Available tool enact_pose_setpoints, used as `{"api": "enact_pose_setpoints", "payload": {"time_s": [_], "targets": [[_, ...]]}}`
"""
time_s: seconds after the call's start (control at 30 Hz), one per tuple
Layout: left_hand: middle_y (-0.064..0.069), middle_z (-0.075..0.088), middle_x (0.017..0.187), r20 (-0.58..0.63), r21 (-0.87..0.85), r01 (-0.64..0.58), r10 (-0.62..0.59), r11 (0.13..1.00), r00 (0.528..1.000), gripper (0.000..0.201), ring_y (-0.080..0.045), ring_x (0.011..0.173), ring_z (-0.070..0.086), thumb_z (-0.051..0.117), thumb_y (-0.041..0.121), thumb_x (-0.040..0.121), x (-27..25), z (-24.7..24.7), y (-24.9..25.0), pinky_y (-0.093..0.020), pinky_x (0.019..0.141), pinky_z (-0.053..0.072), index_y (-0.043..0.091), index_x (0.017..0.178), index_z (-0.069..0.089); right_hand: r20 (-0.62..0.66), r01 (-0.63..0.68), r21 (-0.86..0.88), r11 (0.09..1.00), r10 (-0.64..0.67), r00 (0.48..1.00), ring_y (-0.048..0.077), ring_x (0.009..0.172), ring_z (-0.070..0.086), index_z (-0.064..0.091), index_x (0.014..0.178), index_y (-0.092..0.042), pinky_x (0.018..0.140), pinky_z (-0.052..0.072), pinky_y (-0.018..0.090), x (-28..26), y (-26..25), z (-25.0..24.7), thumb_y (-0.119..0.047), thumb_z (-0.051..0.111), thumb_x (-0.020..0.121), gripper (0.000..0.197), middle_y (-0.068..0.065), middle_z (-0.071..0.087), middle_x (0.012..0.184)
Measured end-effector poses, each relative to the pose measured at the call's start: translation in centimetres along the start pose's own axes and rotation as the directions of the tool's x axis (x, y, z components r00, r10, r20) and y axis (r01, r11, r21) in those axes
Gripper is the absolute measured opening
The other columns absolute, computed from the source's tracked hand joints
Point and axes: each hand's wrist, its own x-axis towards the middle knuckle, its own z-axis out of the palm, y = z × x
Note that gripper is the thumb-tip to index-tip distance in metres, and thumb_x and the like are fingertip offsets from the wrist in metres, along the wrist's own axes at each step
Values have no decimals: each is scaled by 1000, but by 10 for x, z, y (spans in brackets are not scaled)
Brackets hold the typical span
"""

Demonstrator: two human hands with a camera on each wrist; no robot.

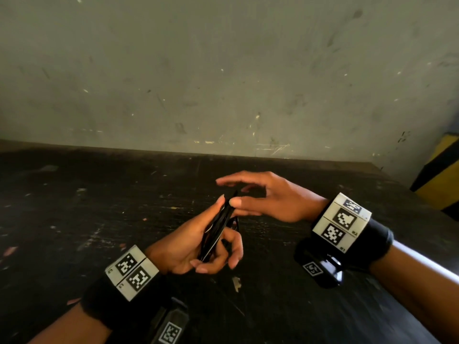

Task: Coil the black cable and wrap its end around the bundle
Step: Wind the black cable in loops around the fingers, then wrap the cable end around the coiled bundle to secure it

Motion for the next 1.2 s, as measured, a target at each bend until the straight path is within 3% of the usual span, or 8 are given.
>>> {"api": "enact_pose_setpoints", "payload": {"time_s": [0.1,0.2,0.37,0.6,0.67,0.83,1.0,1.2], "targets": [[-9,61,59,4,-22,-50,50,999,999,72,-5,29,44,15,62,89,-3,2,2,-16,28,19,13,119,58,57,18,166,986,-28,998,26,94,67,52,131,-15,87,54,48,-3,0,10,-21,45,97,35,14,68,101],[-5,57,49,-18,-42,-65,64,997,998,72,-5,28,40,19,57,92,-5,1,3,-17,27,20,1,98,63,-26,47,197,979,-43,999,23,102,64,57,119,-4,89,54,39,-4,4,24,-15,40,99,28,16,65,109],[1,45,37,-119,-199,-82,59,977,991,58,-6,24,37,32,53,92,-3,3,-4,-18,27,18,7,66,57,-285,102,23,995,-91,954,9,63,54,52,86,-20,58,47,24,-8,14,58,-26,35,101,24,-5,55,74],[4,34,37,-322,-290,-56,-42,955,946,54,-7,24,29,33,54,91,-12,6,-24,-18,28,13,12,63,51,-390,2,7,1000,1,921,18,59,54,51,84,-15,55,45,32,-16,35,98,-35,33,101,31,10,58,70],[3,32,42,-443,-201,-74,-23,977,896,52,-8,27,28,33,53,92,-16,9,-29,-21,33,13,12,67,52,-381,-10,34,999,22,924,20,56,53,51,84,-10,53,44,34,-17,36,104,-33,33,101,34,13,58,68],[6,28,41,-755,49,-13,46,999,654,41,-8,29,24,43,44,92,-25,14,-43,-20,33,15,13,65,47,-303,-12,91,996,39,952,22,53,52,51,88,-10,50,43,35,-15,36,123,-37,31,98,35,13,57,67],[7,25,39,-836,-53,-78,-2,996,549,41,-6,28,21,47,35,92,-40,24,-57,-19,34,10,15,56,46,-121,-25,35,999,29,992,9,61,56,45,97,-18,55,45,26,-21,37,142,-42,34,98,26,-6,55,72],[5,27,44,-872,11,130,-54,991,486,41,-8,34,24,48,36,93,-61,45,-85,-19,35,14,15,59,51,58,-27,-137,990,35,998,8,64,52,42,103,-18,65,46,29,-43,35,173,-38,33,100,22,-9,52,77]]}}
